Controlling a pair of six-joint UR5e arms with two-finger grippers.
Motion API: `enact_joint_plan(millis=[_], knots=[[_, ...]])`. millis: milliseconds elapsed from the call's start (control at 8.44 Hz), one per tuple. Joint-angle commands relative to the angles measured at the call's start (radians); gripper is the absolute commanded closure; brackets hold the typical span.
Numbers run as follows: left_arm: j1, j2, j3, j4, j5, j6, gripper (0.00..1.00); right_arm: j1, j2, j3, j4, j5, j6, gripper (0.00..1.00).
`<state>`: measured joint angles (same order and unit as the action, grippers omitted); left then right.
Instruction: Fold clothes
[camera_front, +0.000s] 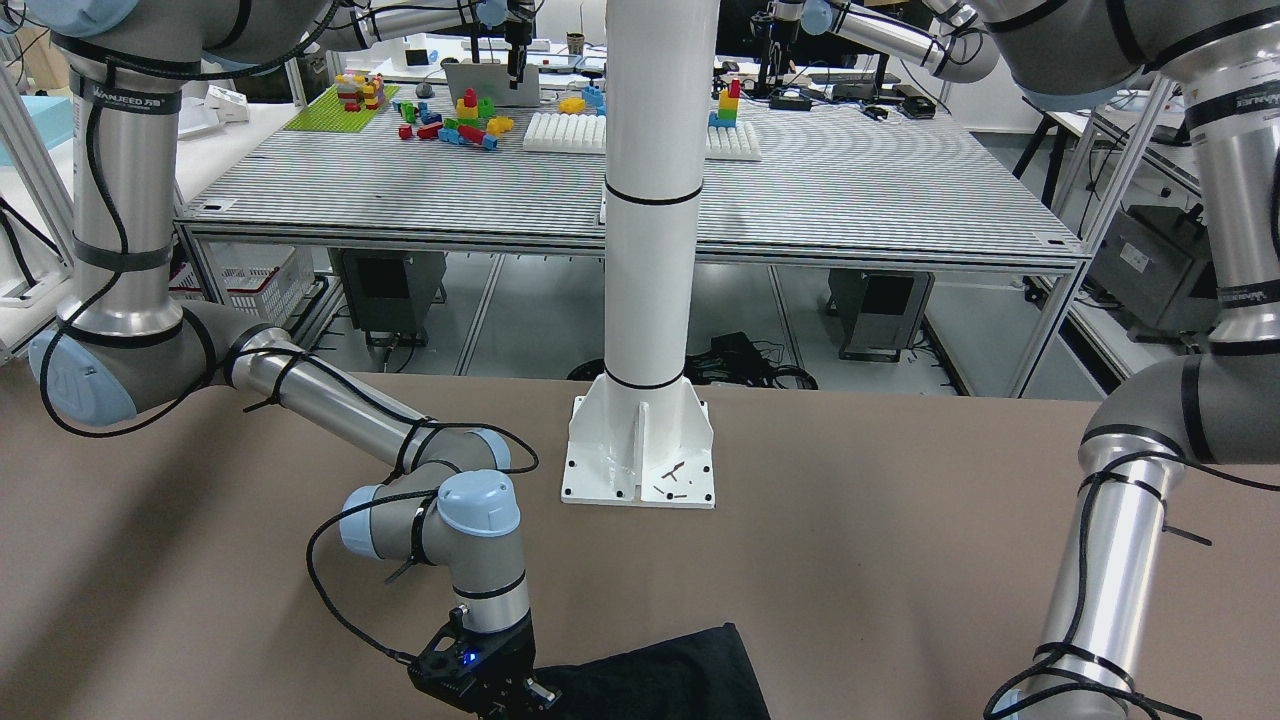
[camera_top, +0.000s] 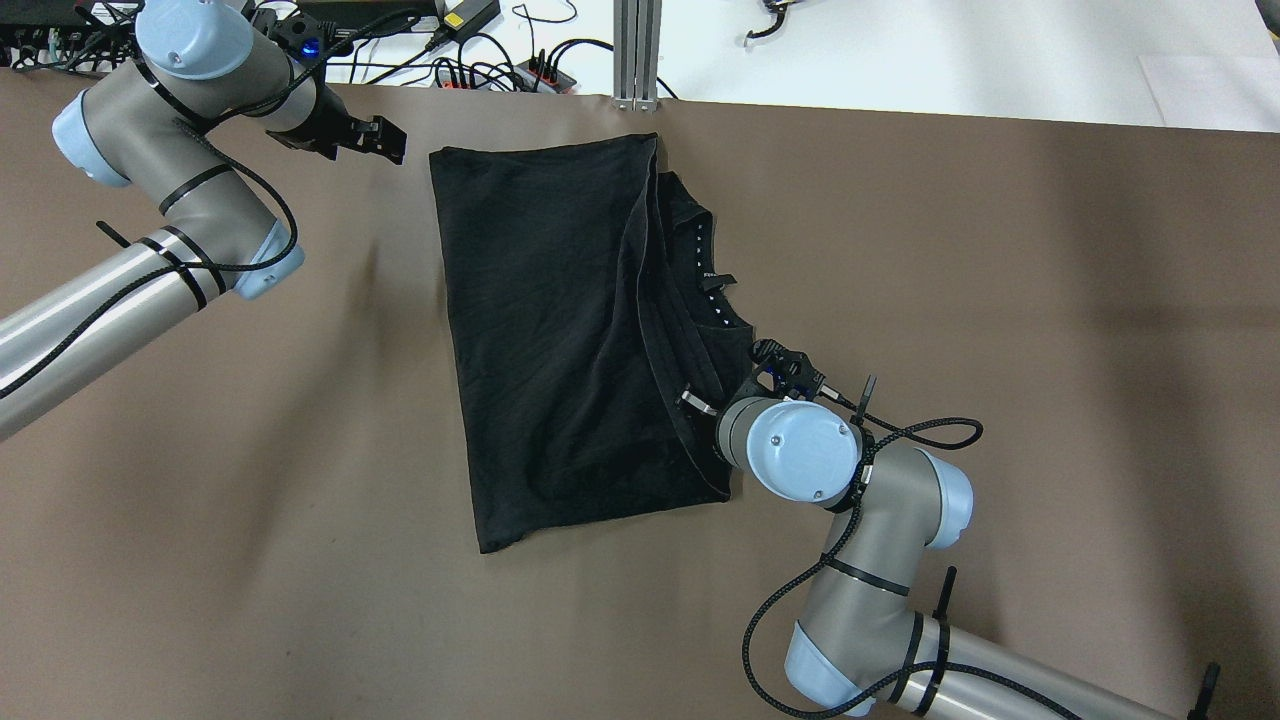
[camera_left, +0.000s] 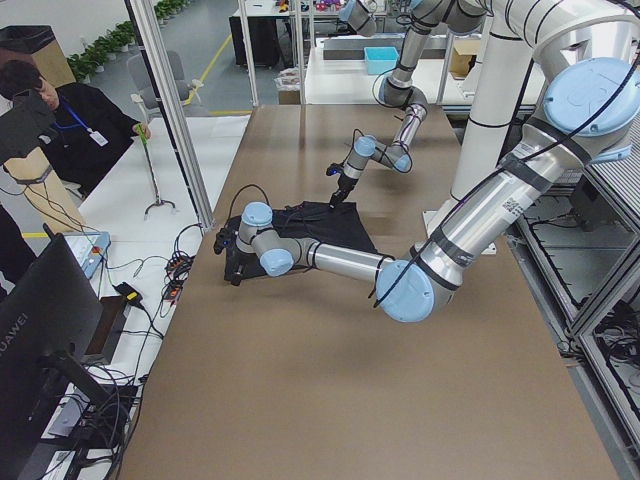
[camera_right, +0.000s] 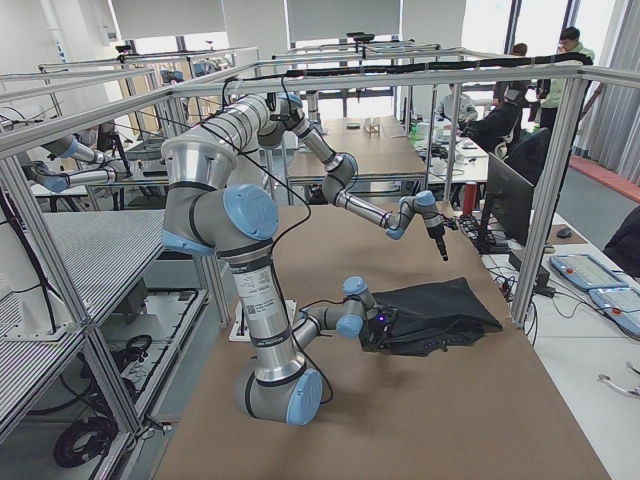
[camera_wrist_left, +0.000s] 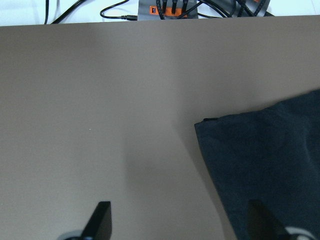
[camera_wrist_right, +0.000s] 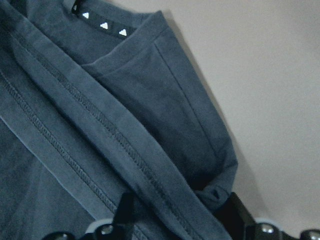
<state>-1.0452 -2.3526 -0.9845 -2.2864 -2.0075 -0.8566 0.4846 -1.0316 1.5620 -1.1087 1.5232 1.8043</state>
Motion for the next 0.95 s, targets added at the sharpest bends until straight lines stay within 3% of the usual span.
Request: enact_joint_plan(millis=[0, 237, 593, 830], knots=[[0.001, 0.012, -0.006, -0.004, 0.003, -0.006, 0.05, -0.004, -0.01, 0.013, 0.001, 0.002, 0.001, 0.93], [0.001, 0.013, -0.006, -0.004, 0.004, -0.006, 0.05, -0.003, -0.069, 0.079, 0.001, 0.002, -0.003, 1.0], [0.007, 0.013, -0.006, -0.005, 0.009, -0.006, 0.05, -0.041, -0.102, 0.162, -0.002, -0.012, 0.012, 1.0], [0.007, 0.013, -0.005, -0.005, 0.009, -0.006, 0.05, -0.145, -0.12, 0.211, -0.003, -0.125, 0.065, 1.0]])
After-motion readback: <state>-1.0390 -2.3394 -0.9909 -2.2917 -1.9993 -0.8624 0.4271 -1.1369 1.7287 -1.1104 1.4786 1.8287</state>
